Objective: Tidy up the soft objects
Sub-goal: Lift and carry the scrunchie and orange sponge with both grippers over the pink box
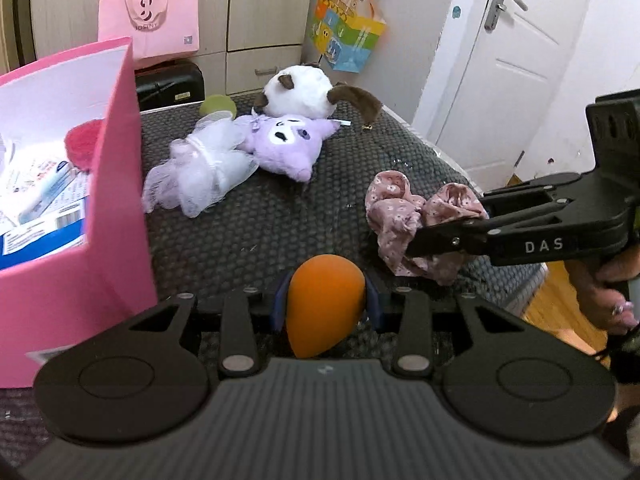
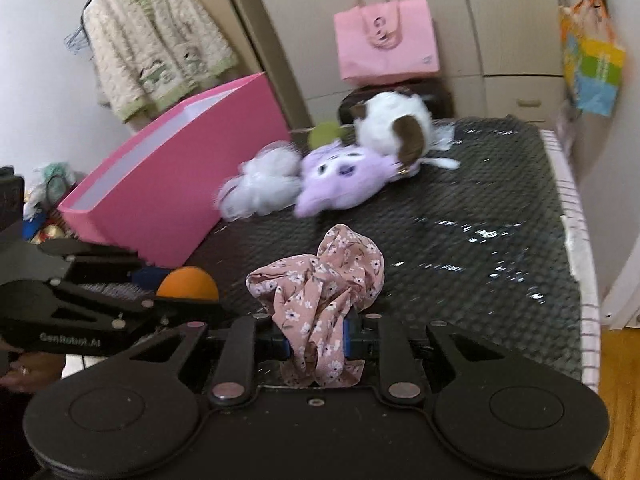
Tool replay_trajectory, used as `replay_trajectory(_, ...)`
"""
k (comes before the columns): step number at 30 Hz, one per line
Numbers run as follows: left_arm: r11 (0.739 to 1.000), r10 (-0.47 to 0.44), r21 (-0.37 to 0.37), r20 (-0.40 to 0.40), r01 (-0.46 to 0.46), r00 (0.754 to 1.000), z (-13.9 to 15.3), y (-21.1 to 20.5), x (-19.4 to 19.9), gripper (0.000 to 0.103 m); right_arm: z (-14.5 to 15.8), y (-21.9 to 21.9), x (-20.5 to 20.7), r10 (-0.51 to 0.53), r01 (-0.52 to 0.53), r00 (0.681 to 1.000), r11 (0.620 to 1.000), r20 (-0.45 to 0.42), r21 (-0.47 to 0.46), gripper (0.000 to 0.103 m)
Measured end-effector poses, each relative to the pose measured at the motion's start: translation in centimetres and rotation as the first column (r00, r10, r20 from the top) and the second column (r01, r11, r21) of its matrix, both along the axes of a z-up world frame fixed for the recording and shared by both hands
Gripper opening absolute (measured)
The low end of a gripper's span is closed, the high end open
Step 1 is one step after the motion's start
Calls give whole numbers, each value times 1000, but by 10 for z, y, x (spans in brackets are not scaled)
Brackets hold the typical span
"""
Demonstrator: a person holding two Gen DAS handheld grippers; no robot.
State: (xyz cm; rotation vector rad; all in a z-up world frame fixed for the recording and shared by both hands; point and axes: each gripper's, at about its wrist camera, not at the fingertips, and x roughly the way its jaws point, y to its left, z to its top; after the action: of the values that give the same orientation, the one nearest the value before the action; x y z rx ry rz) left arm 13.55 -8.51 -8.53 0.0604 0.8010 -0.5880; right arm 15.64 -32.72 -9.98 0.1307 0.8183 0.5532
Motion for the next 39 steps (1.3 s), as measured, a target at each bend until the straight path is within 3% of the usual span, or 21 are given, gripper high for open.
replay_trajectory(6,999,-41,-6,-70,40,997,13,25,-5,37,20,7,-13,56,-56,998,998,-5,-24,25)
replay_trajectory(14,988,-62,139,-87,73,994,29,46,-16,37,47,17,-15,134,-134,986,991,-95,5,25)
replay_trajectory(23,984,-88,141,-169,113,982,45,70,-27,37,77,52,-14,257,-252,959,966,-119,54,26)
replay_trajectory(31,985,-89,140,-118,105,989,81,94,-37,38,102,96,-11,358,-356,929,934,-96,42,26)
replay_trajectory(39,975,-30,218,-17,33,999,101,114,-32,39,139,135,-7,426,-428,904,903,-47,-34,28)
